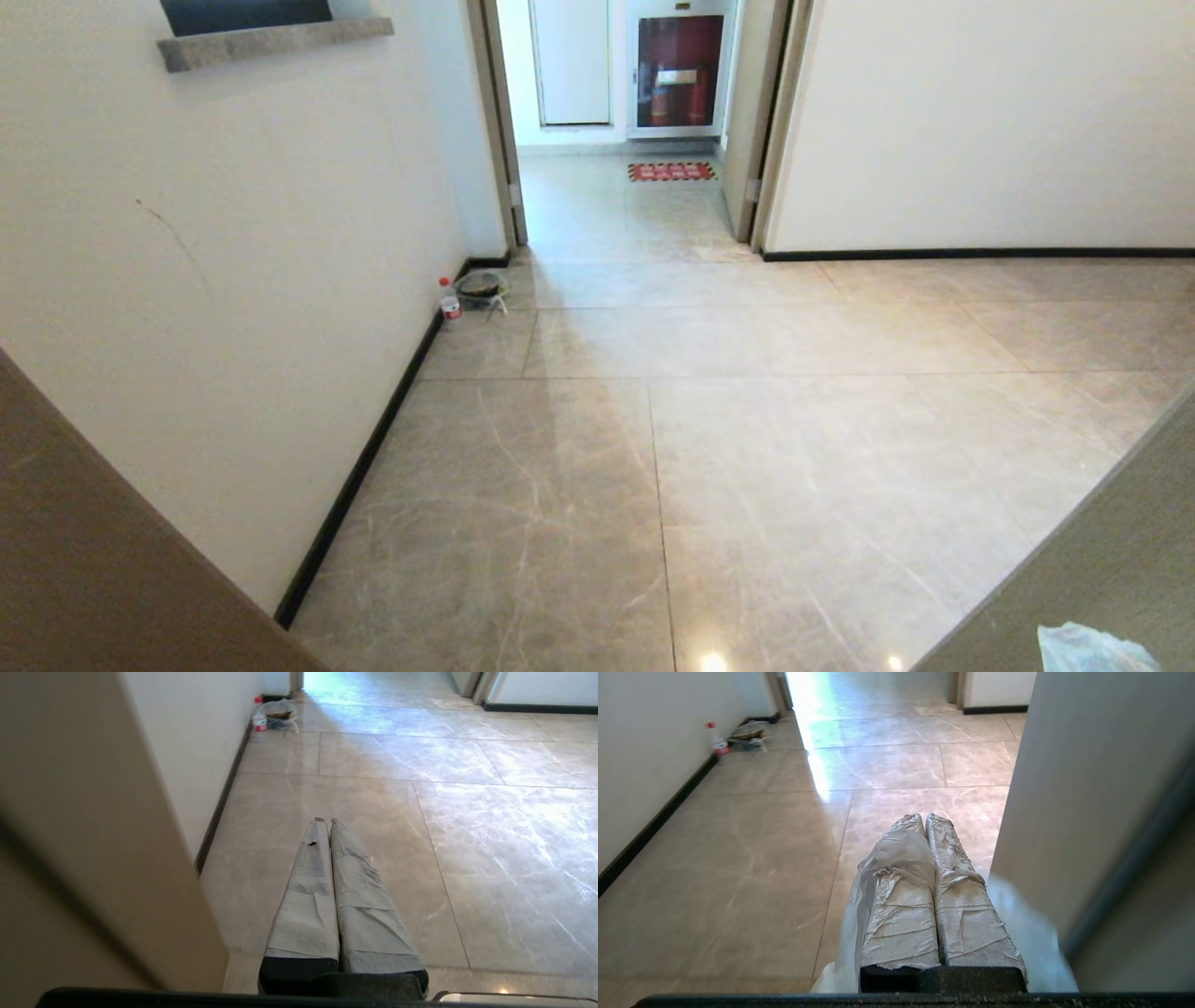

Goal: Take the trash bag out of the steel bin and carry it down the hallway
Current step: Put the trash bag at the door

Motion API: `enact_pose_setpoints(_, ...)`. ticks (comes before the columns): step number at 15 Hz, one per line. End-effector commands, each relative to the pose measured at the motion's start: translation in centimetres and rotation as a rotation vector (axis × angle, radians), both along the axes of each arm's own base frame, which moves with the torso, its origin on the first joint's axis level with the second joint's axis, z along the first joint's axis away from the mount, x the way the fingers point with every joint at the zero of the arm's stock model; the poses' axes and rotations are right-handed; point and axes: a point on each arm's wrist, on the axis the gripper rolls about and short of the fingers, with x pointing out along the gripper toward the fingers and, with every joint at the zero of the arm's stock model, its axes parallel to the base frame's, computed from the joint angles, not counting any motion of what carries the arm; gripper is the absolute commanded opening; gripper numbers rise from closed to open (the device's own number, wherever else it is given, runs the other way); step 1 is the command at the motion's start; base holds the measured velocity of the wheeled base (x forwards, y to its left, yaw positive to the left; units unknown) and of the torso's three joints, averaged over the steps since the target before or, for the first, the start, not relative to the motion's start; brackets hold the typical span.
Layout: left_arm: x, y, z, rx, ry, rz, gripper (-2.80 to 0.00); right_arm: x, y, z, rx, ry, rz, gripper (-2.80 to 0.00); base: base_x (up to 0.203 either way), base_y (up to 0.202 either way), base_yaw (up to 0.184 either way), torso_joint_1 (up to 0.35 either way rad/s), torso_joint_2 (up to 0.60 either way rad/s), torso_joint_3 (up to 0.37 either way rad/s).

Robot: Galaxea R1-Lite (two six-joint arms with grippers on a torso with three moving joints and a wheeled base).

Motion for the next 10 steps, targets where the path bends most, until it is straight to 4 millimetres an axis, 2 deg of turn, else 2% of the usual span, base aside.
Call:
enact_pose_setpoints(1,0.01,0.0,-0.03,0.001,0.0,0.001,-2.8,0.24,0.0,-0.83,0.0,0.028,0.0,-2.8,0.191,0.0,0.005,0.002,0.01,0.002)
enact_pose_setpoints(10,0.01,0.0,-0.04,-0.001,0.002,0.001,-2.8,0.24,0.0,-0.83,0.0,0.028,0.0,-2.8,0.194,0.0,0.0,0.003,0.0,0.002)
